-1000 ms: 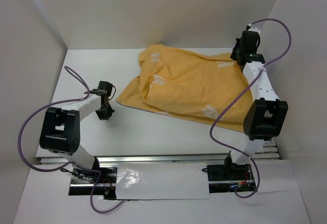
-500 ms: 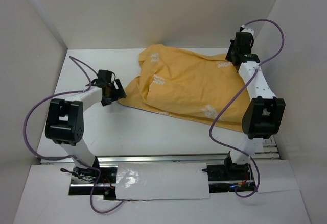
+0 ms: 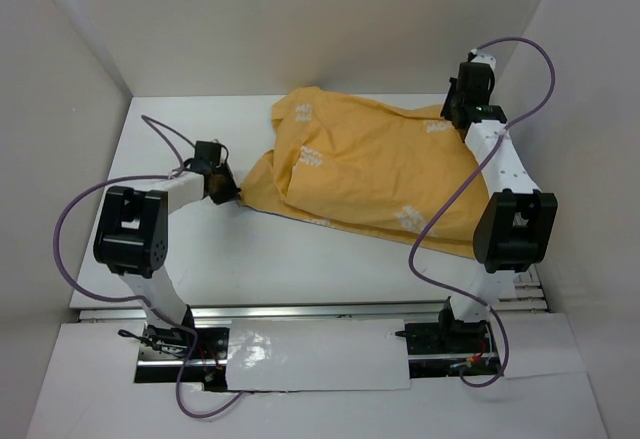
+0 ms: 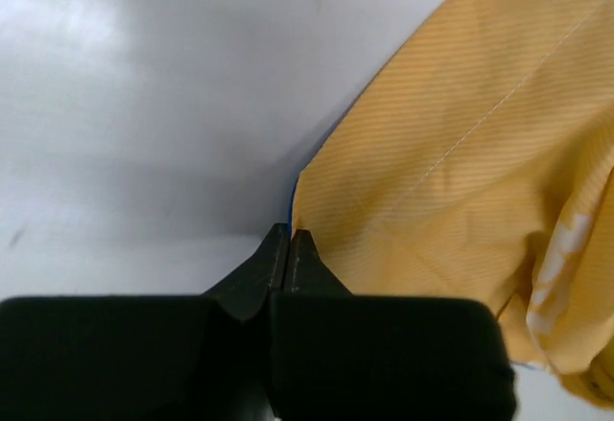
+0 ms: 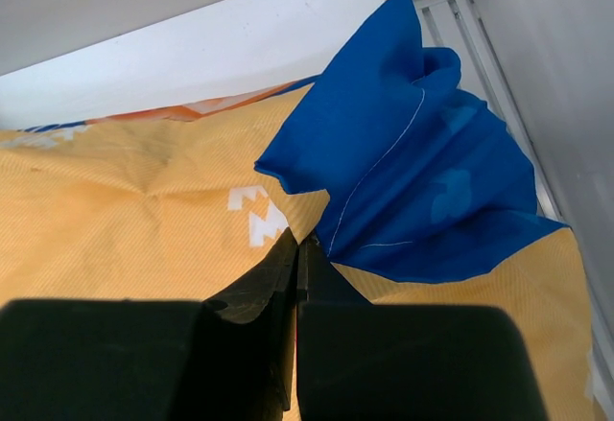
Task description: Put the pillow into the pillowcase
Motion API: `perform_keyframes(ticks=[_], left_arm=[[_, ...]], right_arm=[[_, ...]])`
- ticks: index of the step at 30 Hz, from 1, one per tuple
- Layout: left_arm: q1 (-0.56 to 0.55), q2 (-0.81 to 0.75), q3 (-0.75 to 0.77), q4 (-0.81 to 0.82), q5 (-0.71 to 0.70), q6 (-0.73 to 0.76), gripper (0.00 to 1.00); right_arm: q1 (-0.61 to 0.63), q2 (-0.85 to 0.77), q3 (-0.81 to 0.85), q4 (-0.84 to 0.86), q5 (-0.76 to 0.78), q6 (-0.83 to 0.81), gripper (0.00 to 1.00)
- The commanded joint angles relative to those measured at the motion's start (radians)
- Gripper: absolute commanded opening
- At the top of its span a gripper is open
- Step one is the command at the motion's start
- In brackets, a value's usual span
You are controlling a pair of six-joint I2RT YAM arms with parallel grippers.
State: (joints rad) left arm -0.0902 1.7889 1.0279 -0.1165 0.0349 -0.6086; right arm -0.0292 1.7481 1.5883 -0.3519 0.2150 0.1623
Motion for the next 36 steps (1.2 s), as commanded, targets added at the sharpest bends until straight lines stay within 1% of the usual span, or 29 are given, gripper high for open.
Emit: perform_keyframes(ticks=[1,2,4,5,6,7,8,9,10,11,12,13,16,17,18,19,20,21,22,23,24,25,26,27,29,30,32,35,36], left_arm=[[-0.005,-0.206,-0.067,-0.073,-0.122,-0.063,0.0],[-0.005,-0.268,-0.106,-0.103,-0.224,-0.094,0.0],[0.016,-0.391,-0.132,-0.24,-0.324,-0.144,0.0],[0.03,-0.505,-0.141,-0.296,-0.387,-0.199,0.0],[0.058,-0.56,-0.158,-0.392,-0.41,-0.227,0.0],[0.072,-0.607,-0.172,-0.429,-0.43,-0.255,0.0],[0.089,-0.691,-0.201,-0.455,-0.443,-0.276,0.0],[0.108,-0.724,-0.21,-0.484,-0.452,-0.307,0.0],[0.144,-0.749,-0.21,-0.508,-0.452,-0.307,0.0],[0.144,-0.764,-0.21,-0.573,-0.469,-0.341,0.0],[0.144,-0.764,-0.219,-0.604,-0.478,-0.412,0.0],[0.161,-0.764,-0.219,-0.63,-0.465,-0.442,0.0],[0.219,-0.717,-0.264,-0.69,-0.454,-0.511,0.0],[0.219,-0.703,-0.273,-0.728,-0.454,-0.532,0.0],[0.236,-0.688,-0.273,-0.741,-0.443,-0.545,0.0],[0.251,-0.659,-0.273,-0.755,-0.443,-0.545,0.05],[0.251,-0.646,-0.273,-0.771,-0.443,-0.557,0.17],[0.251,-0.635,-0.232,-0.788,-0.443,-0.557,0.48],[0.251,-0.635,-0.212,-0.826,-0.443,-0.572,0.61],[0.251,-0.635,-0.191,-0.827,-0.443,-0.573,0.68],[0.251,-0.635,-0.155,-0.827,-0.428,-0.539,1.0],[0.251,-0.652,-0.138,-0.801,-0.411,-0.51,1.0],[0.251,-0.661,-0.12,-0.776,-0.391,-0.472,1.0],[0.251,-0.671,-0.091,-0.758,-0.354,-0.414,1.0],[0.236,-0.686,-0.078,-0.711,-0.326,-0.37,1.0],[0.227,-0.698,-0.066,-0.694,-0.317,-0.337,1.0],[0.189,-0.711,-0.066,-0.645,-0.282,-0.284,1.0],[0.132,-0.72,-0.086,-0.507,-0.199,-0.192,1.0],[0.121,-0.72,-0.115,-0.424,-0.163,-0.159,1.0]], right_arm=[[0.022,-0.035,0.002,0.027,0.004,-0.004,0.0],[0.022,-0.045,-0.008,0.027,0.017,-0.004,0.0],[0.022,-0.059,-0.042,0.045,0.029,-0.004,0.0],[0.022,-0.059,-0.059,0.059,0.029,-0.004,0.0],[0.022,-0.07,-0.094,0.076,0.018,0.005,0.0],[0.022,-0.07,-0.106,0.091,0.018,0.005,0.0],[0.022,-0.07,-0.106,0.103,0.018,0.005,0.0],[0.022,-0.058,-0.106,0.103,0.005,0.005,0.0],[0.022,-0.038,-0.091,0.103,0.004,0.014,0.0],[0.022,-0.027,-0.08,0.103,-0.005,0.014,0.0],[0.022,-0.018,-0.08,0.103,-0.005,0.014,0.0],[0.012,-0.007,-0.067,0.103,0.01,0.014,0.0],[0.003,0.081,0.004,0.064,0.087,0.042,0.0],[-0.006,0.102,0.028,0.015,0.087,0.051,0.0],[-0.006,0.117,0.045,0.001,0.087,0.051,0.0],[-0.006,0.129,0.056,0.001,0.077,0.051,0.0],[-0.006,0.142,0.056,-0.008,0.067,0.051,0.0],[-0.006,0.142,0.065,-0.009,0.041,0.051,0.01],[-0.006,0.142,0.065,-0.009,0.028,0.051,0.06],[-0.006,0.13,0.055,0.007,0.014,0.051,0.19],[-0.006,0.12,0.055,0.019,-0.008,0.042,0.28],[-0.006,0.12,0.046,0.019,-0.023,0.042,0.4],[-0.006,0.093,0.045,0.019,-0.046,0.027,0.54],[0.005,0.081,0.045,0.008,-0.084,0.001,0.77],[0.018,0.036,0.055,0.008,-0.085,-0.021,0.96],[0.031,0.018,0.055,0.008,-0.071,-0.041,1.0],[0.081,-0.037,0.055,0.008,-0.046,-0.063,1.0],[0.216,-0.074,0.085,-0.044,0.007,-0.127,1.0],[0.263,-0.075,0.097,-0.059,0.038,-0.165,1.0]])
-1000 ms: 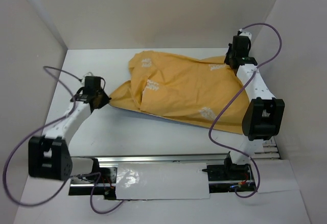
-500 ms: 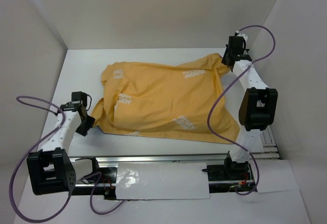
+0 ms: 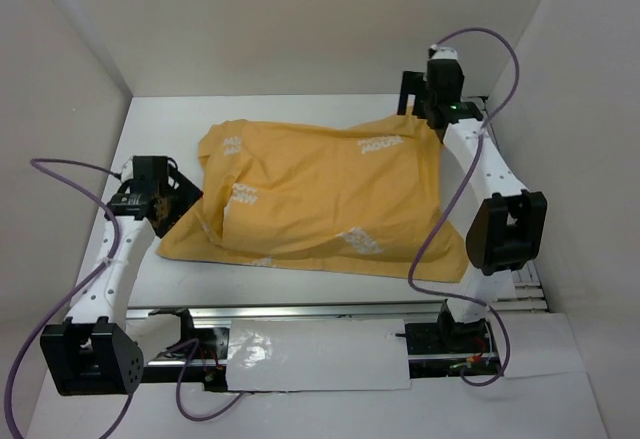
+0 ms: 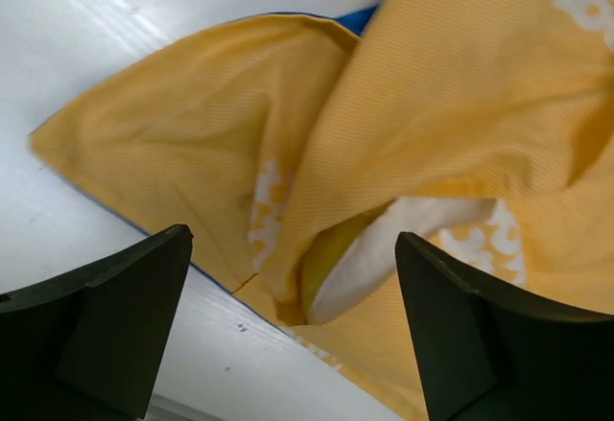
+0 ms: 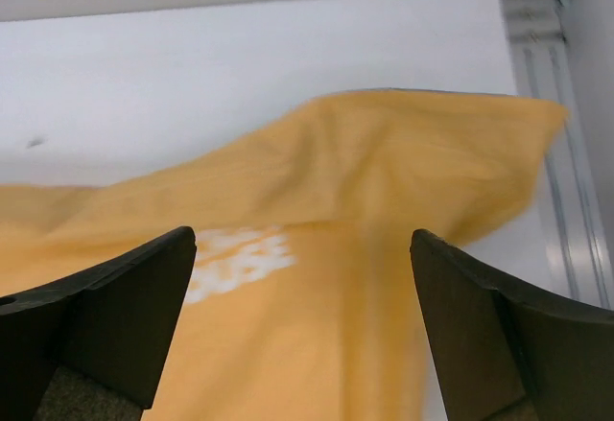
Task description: Put the pillow into the pillowcase
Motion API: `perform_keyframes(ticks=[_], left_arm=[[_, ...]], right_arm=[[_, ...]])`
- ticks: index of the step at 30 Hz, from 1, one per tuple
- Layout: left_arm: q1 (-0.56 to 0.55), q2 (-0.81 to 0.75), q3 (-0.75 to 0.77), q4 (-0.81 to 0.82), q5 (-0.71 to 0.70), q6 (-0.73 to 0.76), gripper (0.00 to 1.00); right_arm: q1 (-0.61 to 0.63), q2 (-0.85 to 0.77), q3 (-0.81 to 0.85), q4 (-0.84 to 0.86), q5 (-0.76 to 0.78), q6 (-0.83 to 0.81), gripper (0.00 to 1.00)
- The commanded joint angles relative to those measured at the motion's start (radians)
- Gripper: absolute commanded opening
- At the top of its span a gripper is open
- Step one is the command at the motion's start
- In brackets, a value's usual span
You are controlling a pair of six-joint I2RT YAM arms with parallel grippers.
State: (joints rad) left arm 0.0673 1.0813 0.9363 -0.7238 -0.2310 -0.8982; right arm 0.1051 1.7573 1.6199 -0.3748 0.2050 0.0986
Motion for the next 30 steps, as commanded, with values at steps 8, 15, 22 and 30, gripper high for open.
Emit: perform_keyframes(ticks=[8,15,22,30], left_arm=[[-0.067,0.16,-0.07,0.377,0.191,0.275,0.76],[-0.089,0.181,-0.132,0.517,0.297,0.337,0.72],[-0.098,0.25,-0.148,0.554,0.293,0.36,0.17],[-0.098,0.224,-0.125,0.537,0.32,0.363,0.0]], right_arm=[[0.523,0.002,0.175,-0.108,-0.137,-0.16,1.0],[0.689,0.188,0.328,-0.164,-0.23,-0.203,1.0],[0.803,0.336,0.41,-0.219,-0.224,-0.335,1.0],[0.812,0.39,0.377,-0.113,-0.355,-0.344,0.98]])
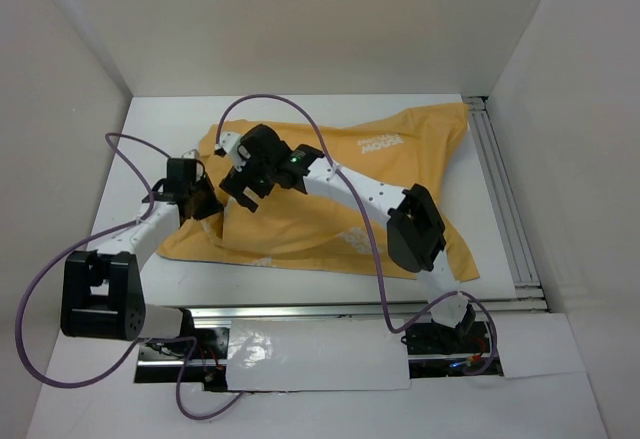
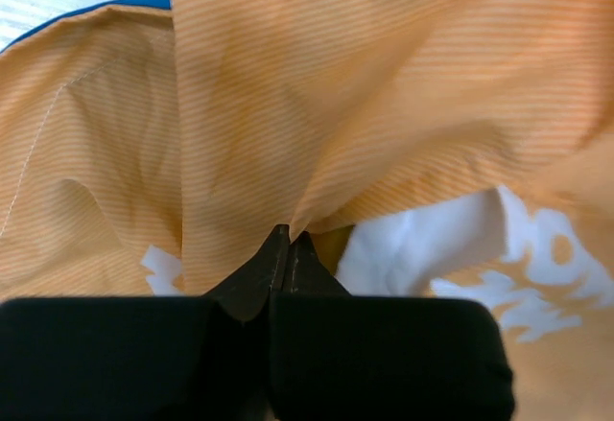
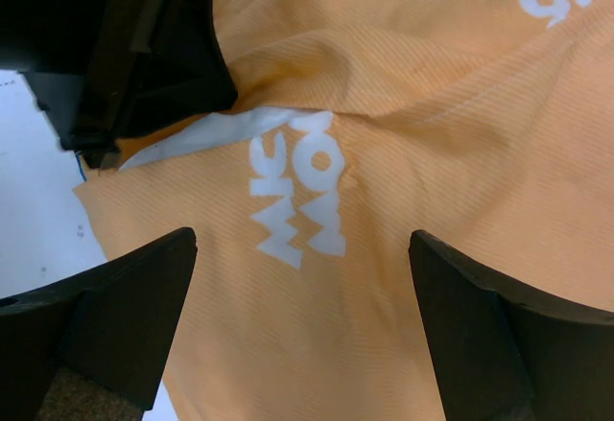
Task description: Put the pillow into the pillowcase
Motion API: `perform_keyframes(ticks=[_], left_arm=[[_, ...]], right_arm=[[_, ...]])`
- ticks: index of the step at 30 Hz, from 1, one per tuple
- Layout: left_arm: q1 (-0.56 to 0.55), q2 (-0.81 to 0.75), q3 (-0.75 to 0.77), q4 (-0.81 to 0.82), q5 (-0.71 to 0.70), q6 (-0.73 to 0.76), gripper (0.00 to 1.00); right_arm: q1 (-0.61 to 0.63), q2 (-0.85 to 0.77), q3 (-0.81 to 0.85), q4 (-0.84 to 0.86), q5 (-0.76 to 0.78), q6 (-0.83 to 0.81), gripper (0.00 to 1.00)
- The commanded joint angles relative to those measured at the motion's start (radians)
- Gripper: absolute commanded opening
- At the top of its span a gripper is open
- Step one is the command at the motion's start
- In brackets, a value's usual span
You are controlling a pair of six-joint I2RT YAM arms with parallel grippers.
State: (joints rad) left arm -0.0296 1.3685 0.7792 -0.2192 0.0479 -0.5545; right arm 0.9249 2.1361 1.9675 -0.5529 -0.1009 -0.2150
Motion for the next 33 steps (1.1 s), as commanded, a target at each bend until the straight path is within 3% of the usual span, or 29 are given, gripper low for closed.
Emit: perform_keyframes(ticks=[1,6,9,10,11,13,18,25,28,33], left_arm=[[-0.001,-0.093,0.032,0.032,0.059,0.019,0.0],[-0.001,-0.29,0.043,-0.008,0.136,0.028,0.0],[-0.01,-0.319,0.031,-0.008,0.136,0.004,0.0],[-0.01,-0.328,0.031,-0.008,0.15,0.004,0.0],[-0.01,-0.319,0.031,-0.017,0.159,0.004,0.0],[-0.01,-0.29,0.052,-0.041,0.185,0.004,0.0],[0.01,-0.301,0.107,-0.063,0.256,-0.005,0.0],[0.019,-0.459,0.121,-0.097,0.363,-0.058,0.0],[0.019,-0.468,0.162,-0.168,0.298,-0.076,0.0],[0.019,-0.403,0.151,-0.207,0.195,-0.099,0.0]], right_arm=[[0.002,0.04,0.03,0.08,-0.049,-0.021,0.98],[0.002,0.077,0.05,0.117,0.032,0.011,0.82],[-0.008,0.087,0.027,0.16,0.044,0.022,0.74],[-0.008,0.087,0.015,0.171,0.044,0.034,0.47],[-0.008,0.087,0.014,0.171,0.055,0.034,0.29],[-0.008,0.067,0.014,0.192,0.055,0.058,0.03],[-0.008,-0.057,-0.054,0.296,0.049,0.081,0.0],[-0.073,-0.088,-0.088,0.435,0.098,0.276,0.0],[-0.121,-0.079,-0.079,0.455,0.026,0.336,0.0],[-0.133,-0.102,-0.126,0.456,-0.109,0.295,0.0]])
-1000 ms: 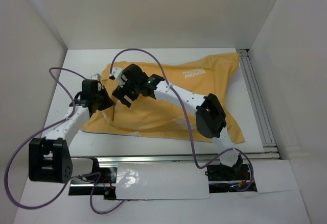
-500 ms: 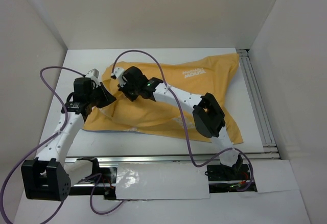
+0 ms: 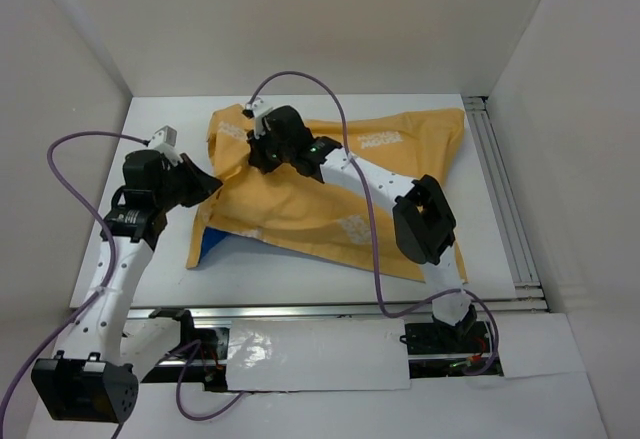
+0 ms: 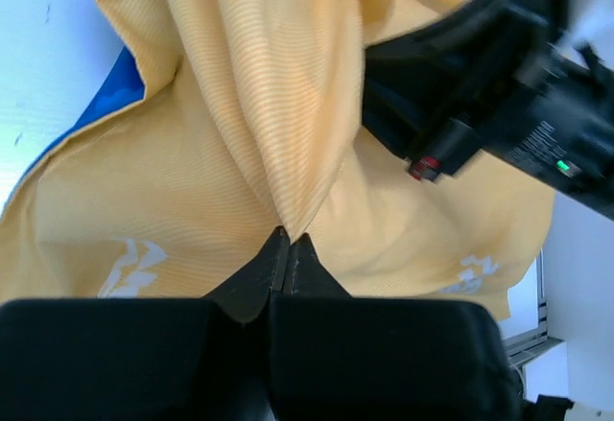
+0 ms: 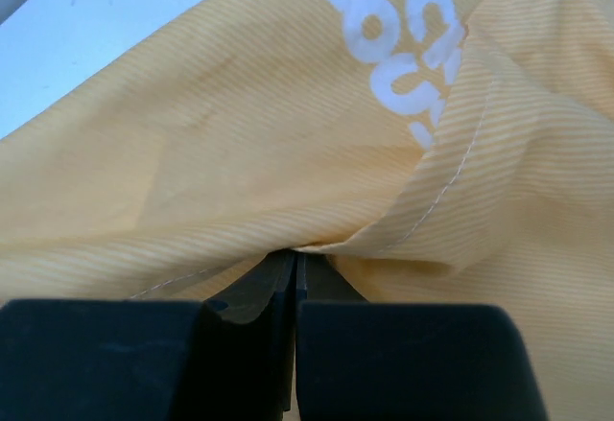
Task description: Put the pillow into the pillowcase
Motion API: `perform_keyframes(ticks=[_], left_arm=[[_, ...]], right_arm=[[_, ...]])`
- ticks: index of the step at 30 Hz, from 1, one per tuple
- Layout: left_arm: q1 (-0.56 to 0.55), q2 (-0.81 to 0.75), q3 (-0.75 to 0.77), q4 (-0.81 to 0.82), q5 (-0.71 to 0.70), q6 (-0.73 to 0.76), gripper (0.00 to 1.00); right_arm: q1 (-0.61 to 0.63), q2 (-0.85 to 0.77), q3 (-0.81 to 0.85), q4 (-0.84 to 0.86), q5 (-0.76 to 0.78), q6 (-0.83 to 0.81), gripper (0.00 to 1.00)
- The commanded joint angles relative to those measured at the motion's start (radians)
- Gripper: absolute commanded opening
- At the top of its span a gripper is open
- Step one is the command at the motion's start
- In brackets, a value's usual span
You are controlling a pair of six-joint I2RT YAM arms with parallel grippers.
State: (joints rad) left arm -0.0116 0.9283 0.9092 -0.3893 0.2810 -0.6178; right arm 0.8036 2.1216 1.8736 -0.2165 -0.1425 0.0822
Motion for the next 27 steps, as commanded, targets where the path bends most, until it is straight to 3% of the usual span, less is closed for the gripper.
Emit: perform_keyframes(ticks=[1,5,12,18,24,27], left_arm=[[0.001,0.064,0.02,-0.037,-0.051,-0.049,0.0],[0.001,0.196,0.008,-0.022,-0.066,-0.062,0.0],[0.001,0.274,-0.058,0.122,-0.037,-0.082,0.0],[-0.089,0.225,-0.161,0.306,0.115,0.003,0.0],[-0.175,0.195,-0.182,0.259,0.092,0.058,0.0],[-0.176,0.17,-0.159,0.12,-0.023,0.018,0.16]], right_arm=[[-0.012,-0.119,-0.056,0.132,-0.087,-0.013,0.0],[0.009,-0.228,-0.184,0.132,-0.216,-0.14,0.0],[0.019,-0.361,-0.338,0.151,-0.207,-0.18,0.0],[0.019,-0.35,-0.295,0.197,-0.256,-0.16,0.0],[0.028,-0.218,-0.196,0.155,-0.367,-0.127,0.01],[0.028,-0.163,-0.14,0.105,-0.346,-0.116,0.1]])
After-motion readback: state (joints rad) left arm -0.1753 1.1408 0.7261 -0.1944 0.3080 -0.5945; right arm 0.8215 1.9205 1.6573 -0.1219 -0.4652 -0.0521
